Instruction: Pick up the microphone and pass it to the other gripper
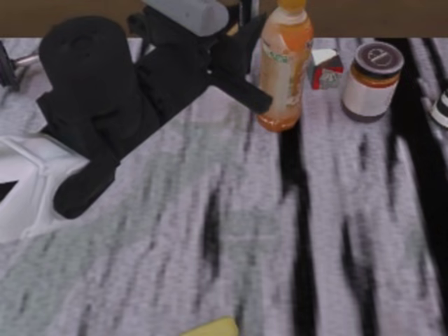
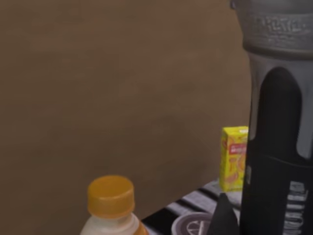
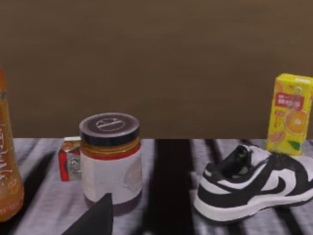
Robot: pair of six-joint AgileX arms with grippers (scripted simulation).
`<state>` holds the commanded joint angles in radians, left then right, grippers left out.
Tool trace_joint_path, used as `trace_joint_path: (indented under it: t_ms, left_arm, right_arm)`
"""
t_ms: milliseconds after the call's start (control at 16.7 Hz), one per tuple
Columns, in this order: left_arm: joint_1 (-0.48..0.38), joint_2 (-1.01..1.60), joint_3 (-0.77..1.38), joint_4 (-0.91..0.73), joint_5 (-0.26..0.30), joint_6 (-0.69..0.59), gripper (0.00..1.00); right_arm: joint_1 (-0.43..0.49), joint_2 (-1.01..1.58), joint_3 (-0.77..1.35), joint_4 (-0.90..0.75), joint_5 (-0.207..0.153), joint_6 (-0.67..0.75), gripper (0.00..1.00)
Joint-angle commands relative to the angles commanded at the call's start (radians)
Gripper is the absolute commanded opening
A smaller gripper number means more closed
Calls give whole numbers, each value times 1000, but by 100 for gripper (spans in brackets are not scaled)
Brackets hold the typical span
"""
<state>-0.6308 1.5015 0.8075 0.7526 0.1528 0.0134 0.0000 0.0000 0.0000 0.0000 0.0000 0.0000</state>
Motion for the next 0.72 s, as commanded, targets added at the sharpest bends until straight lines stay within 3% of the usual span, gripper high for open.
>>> trace_joint_path:
  t_ms: [360, 720]
  left_arm:
    - [0, 0, 0, 0, 0, 0, 0]
    - [0, 0, 0, 0, 0, 0, 0]
  right_arm:
    - [22, 35, 27, 13, -12, -1, 100]
    - [189, 378, 250, 129, -93, -7, 100]
